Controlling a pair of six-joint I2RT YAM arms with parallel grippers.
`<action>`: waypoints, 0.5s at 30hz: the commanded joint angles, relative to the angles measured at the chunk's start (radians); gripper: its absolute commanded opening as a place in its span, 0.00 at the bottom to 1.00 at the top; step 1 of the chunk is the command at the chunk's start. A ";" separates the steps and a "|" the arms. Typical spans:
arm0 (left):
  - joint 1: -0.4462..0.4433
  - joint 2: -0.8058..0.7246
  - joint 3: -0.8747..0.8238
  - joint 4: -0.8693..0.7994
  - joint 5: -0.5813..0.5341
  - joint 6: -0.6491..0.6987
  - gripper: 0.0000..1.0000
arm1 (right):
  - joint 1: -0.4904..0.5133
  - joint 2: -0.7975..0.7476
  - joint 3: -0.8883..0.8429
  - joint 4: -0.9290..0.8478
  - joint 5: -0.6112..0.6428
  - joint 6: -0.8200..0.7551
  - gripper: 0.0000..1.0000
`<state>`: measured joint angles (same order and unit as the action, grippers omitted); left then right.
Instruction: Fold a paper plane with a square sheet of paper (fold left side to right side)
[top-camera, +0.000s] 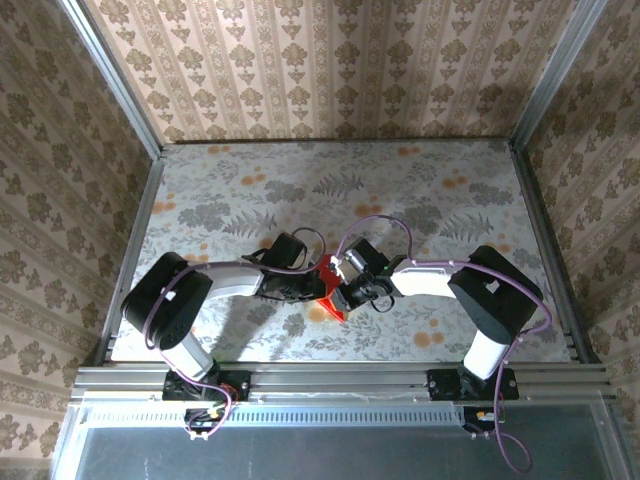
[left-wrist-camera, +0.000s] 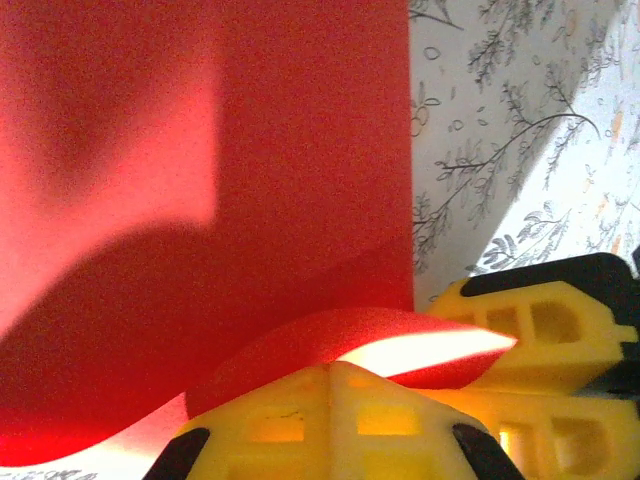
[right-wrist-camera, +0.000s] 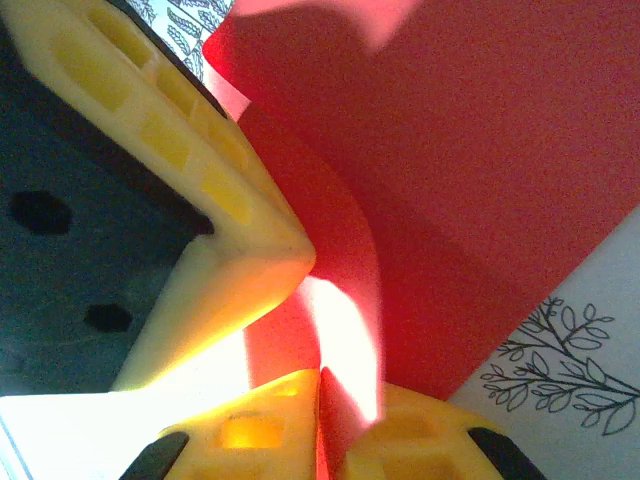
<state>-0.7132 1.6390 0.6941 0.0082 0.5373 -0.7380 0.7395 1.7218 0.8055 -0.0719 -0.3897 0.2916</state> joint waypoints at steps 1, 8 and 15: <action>-0.004 0.007 -0.019 -0.017 -0.021 0.009 0.00 | -0.001 0.058 -0.014 -0.095 0.057 -0.013 0.15; -0.005 0.008 -0.037 -0.007 -0.032 0.006 0.00 | 0.000 0.061 -0.013 -0.094 0.055 -0.009 0.15; -0.003 0.033 -0.051 0.012 -0.043 0.003 0.00 | -0.002 0.038 0.005 -0.096 0.042 0.002 0.18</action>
<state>-0.7128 1.6390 0.6685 0.0326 0.5301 -0.7380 0.7395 1.7233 0.8135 -0.0807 -0.3943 0.2920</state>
